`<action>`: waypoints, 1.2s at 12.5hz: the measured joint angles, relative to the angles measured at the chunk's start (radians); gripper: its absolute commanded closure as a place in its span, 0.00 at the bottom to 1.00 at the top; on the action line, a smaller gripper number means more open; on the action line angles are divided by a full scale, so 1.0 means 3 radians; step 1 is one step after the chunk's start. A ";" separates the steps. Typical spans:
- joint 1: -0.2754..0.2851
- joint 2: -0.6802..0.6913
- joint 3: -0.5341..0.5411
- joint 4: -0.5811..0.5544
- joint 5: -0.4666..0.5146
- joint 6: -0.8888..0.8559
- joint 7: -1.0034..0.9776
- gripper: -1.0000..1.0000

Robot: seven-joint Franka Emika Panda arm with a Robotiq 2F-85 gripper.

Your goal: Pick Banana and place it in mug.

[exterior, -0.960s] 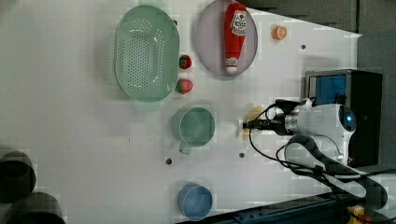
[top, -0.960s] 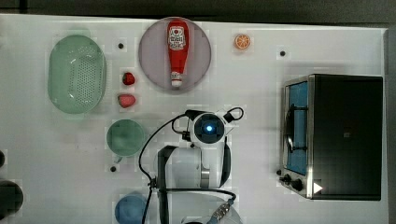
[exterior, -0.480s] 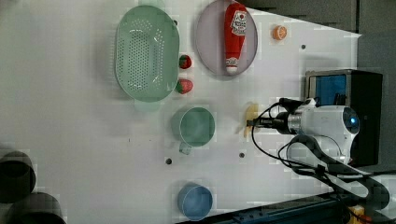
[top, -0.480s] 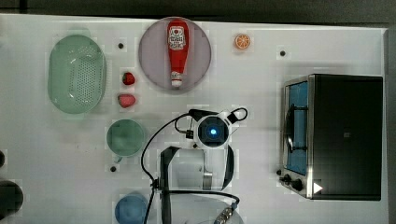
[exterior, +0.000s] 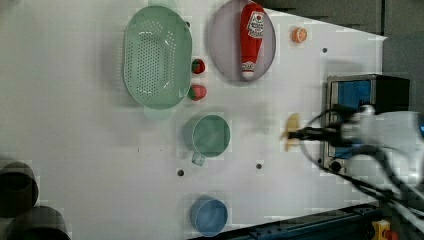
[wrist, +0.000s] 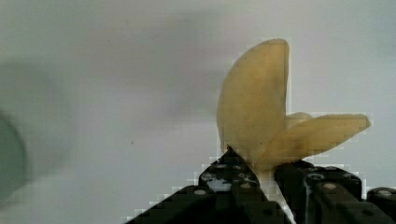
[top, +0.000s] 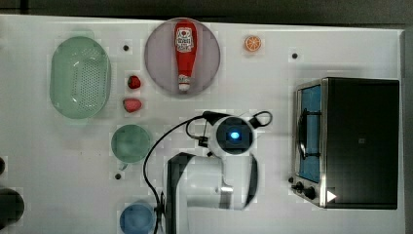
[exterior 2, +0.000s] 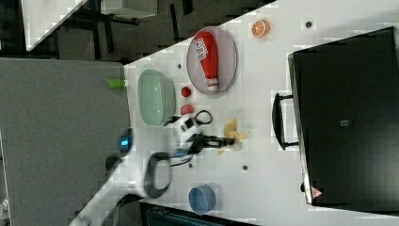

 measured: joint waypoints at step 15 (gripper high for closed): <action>0.0048 -0.1187 0.0942 0.0684 0.0386 -0.1624 0.0938 0.75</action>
